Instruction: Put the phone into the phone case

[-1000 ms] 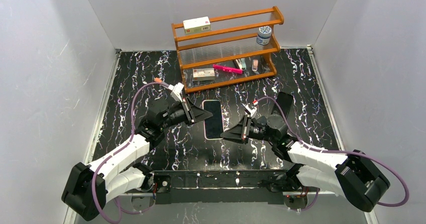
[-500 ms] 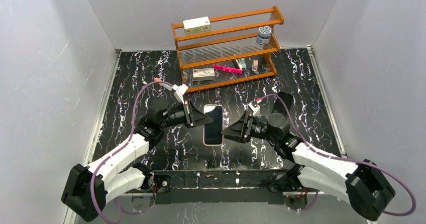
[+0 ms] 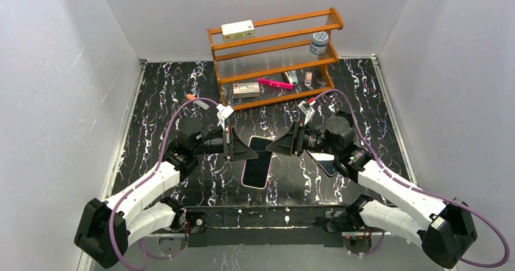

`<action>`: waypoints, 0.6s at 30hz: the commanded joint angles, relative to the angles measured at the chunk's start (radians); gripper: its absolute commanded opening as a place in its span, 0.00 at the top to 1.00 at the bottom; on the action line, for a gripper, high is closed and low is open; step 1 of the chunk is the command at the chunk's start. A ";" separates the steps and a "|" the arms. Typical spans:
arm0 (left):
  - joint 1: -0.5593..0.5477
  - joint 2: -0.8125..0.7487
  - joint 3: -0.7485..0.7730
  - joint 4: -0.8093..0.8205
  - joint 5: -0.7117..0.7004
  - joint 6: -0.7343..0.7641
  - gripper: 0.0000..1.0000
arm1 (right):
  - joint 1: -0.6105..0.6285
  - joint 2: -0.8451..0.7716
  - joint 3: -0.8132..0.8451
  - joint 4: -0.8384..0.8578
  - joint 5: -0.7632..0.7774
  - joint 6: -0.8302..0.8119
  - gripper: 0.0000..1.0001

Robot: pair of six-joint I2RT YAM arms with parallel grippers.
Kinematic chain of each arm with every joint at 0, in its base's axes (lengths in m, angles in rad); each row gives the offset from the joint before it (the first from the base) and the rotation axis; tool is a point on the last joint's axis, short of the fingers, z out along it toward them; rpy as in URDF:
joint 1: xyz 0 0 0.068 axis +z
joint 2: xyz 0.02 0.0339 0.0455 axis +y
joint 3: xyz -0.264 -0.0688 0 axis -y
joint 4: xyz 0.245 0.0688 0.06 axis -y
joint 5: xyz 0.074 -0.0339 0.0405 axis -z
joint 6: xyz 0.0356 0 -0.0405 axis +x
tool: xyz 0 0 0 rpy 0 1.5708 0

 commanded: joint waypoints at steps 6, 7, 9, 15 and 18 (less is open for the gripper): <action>0.001 -0.012 0.049 -0.017 0.061 0.041 1.00 | -0.013 0.011 0.055 0.017 -0.036 -0.056 0.57; 0.001 -0.012 0.050 -0.025 0.061 0.049 1.00 | -0.013 0.010 0.055 0.017 -0.032 -0.057 0.57; 0.001 -0.018 0.045 -0.001 0.068 0.034 1.00 | -0.017 0.012 0.053 0.021 -0.030 -0.057 0.47; 0.001 -0.019 0.040 0.024 0.094 0.014 1.00 | -0.024 0.023 0.052 0.045 -0.047 -0.049 0.47; 0.001 -0.012 0.032 0.024 0.090 0.012 1.00 | -0.027 0.025 0.052 0.058 -0.050 -0.045 0.56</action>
